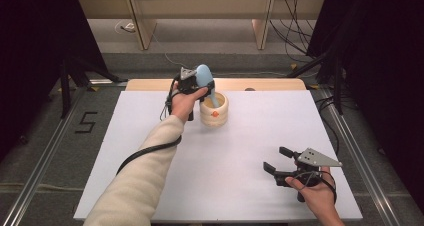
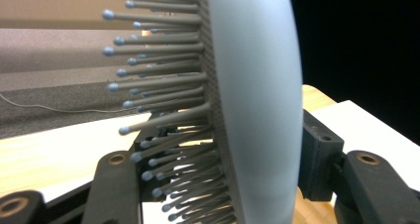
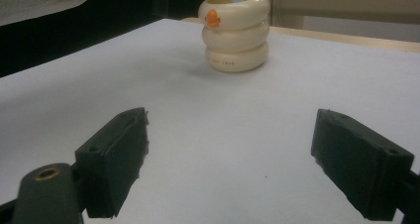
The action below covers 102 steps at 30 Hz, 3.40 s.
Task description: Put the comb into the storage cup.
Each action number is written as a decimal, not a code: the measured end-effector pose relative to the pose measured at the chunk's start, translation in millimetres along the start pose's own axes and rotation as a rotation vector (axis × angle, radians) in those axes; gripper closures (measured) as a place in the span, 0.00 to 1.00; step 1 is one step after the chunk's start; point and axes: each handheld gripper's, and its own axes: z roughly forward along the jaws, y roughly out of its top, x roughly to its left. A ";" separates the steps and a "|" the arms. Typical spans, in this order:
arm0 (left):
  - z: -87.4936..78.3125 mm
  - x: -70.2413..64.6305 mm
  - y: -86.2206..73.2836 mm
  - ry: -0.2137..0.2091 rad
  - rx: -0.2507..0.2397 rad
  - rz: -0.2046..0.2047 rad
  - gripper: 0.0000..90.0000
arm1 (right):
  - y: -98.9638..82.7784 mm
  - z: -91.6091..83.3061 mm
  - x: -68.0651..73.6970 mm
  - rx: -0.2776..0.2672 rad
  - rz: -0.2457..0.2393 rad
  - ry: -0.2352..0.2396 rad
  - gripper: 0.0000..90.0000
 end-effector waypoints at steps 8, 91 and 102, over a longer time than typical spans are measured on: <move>-2.9 5.9 -1.8 0.009 -0.001 -0.017 0.45 | -0.3 0.6 0.0 0.006 -0.001 0.000 0.18; -57.4 9.2 -6.3 0.043 0.075 0.006 0.04 | -2.0 2.3 -1.8 0.024 0.003 -0.011 0.18; -77.3 6.6 -18.4 0.025 0.068 0.040 0.03 | -1.3 1.7 -1.7 0.017 0.002 -0.014 0.17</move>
